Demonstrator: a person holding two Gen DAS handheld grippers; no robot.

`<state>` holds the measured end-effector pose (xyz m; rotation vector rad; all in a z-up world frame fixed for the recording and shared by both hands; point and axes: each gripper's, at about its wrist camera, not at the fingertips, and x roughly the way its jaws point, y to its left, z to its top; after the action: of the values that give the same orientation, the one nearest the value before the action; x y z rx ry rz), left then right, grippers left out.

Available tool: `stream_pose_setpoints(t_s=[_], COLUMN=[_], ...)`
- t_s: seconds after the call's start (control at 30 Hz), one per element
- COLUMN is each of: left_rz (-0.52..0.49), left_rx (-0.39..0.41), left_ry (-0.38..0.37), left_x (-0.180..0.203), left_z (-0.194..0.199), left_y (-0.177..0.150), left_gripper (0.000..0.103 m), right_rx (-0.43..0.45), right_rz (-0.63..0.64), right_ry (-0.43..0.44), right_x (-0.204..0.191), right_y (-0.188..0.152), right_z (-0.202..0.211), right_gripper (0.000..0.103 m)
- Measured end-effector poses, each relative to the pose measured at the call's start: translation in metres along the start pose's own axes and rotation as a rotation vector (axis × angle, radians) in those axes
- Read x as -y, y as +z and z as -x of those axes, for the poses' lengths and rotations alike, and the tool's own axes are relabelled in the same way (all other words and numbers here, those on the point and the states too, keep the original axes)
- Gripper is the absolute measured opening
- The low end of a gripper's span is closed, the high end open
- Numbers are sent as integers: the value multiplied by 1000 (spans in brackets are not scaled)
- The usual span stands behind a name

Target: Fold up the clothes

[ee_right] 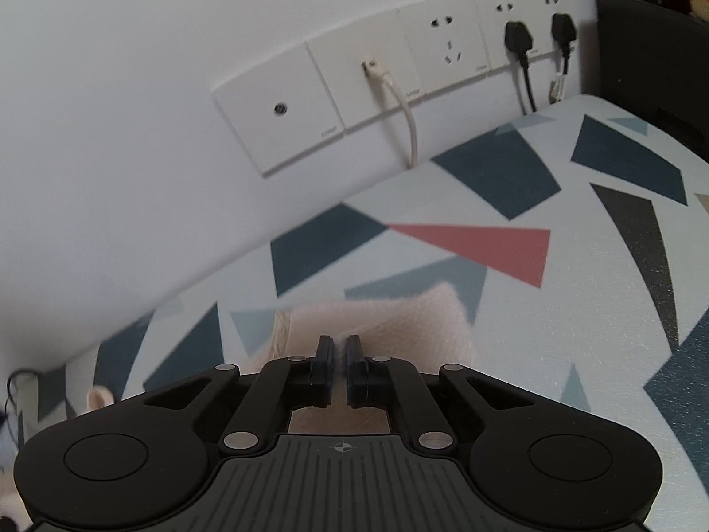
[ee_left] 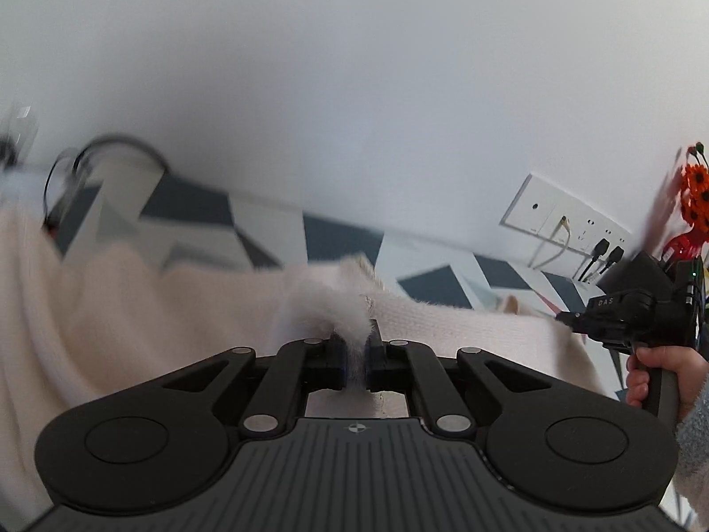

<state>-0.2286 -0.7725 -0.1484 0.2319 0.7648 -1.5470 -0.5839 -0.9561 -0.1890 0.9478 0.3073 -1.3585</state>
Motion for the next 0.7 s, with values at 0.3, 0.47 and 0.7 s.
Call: stream_pose_setpoints(t_s=[0.3, 0.47, 0.7], left_rz=[-20, 78, 298], left_rx=[-229, -362, -444], left_ry=[-4, 24, 23], left_x=[3, 0, -8], left_z=[-51, -37, 13], left_y=[-9, -37, -58], left_gripper=[67, 68, 76], right_rx=[48, 50, 145], right_rz=[-99, -174, -70], right_ry=[-124, -87, -96], right_x=[23, 50, 70], right_y=[9, 11, -27], right_z=[-31, -14, 80], right_gripper=[3, 18, 36])
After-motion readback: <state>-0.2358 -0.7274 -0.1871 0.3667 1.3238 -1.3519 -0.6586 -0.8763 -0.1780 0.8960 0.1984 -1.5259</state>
